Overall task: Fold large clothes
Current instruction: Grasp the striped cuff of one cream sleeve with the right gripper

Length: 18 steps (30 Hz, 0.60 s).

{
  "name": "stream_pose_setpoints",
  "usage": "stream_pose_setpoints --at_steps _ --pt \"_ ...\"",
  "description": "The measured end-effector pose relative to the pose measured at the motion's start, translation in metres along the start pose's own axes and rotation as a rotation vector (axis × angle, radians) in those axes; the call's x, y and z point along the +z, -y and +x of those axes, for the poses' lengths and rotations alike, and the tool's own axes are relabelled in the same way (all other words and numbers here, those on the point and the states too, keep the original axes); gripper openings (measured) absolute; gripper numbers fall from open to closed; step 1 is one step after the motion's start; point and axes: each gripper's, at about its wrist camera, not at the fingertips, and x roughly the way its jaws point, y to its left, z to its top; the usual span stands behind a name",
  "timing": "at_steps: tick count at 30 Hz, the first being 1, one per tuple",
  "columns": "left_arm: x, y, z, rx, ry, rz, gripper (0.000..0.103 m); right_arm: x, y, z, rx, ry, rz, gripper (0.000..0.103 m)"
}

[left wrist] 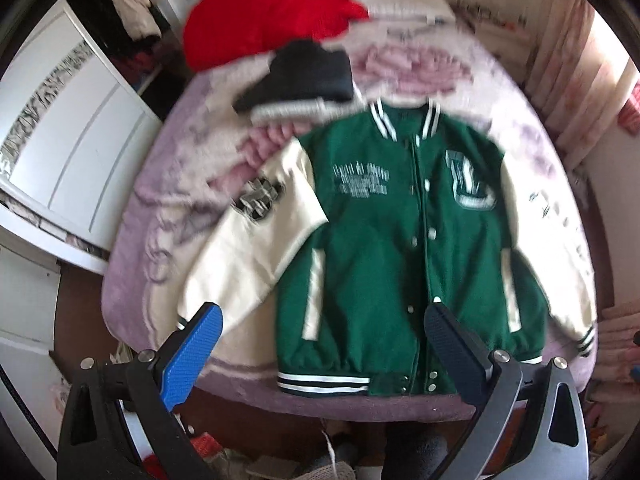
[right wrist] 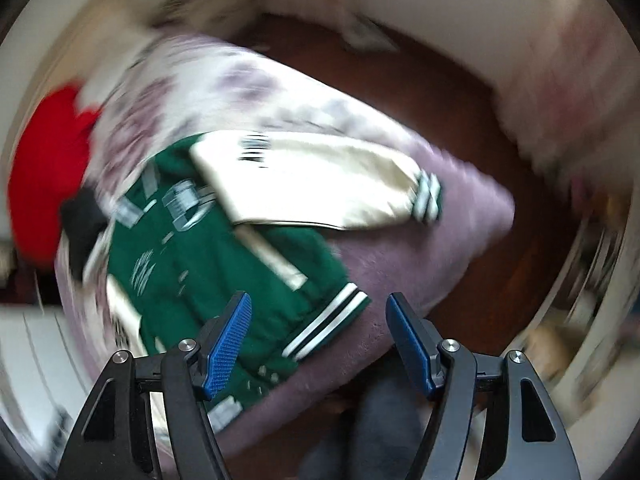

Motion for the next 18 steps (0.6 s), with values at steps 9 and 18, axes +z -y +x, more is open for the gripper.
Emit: stream_pose_setpoints --at_steps 9,18 --pt "-0.018 0.091 0.118 0.049 -0.166 0.096 0.103 0.051 0.188 0.244 0.25 -0.131 0.528 0.078" --pt "0.016 0.176 0.147 0.024 -0.127 0.182 0.103 0.074 0.201 0.334 0.434 0.092 0.754 0.017"
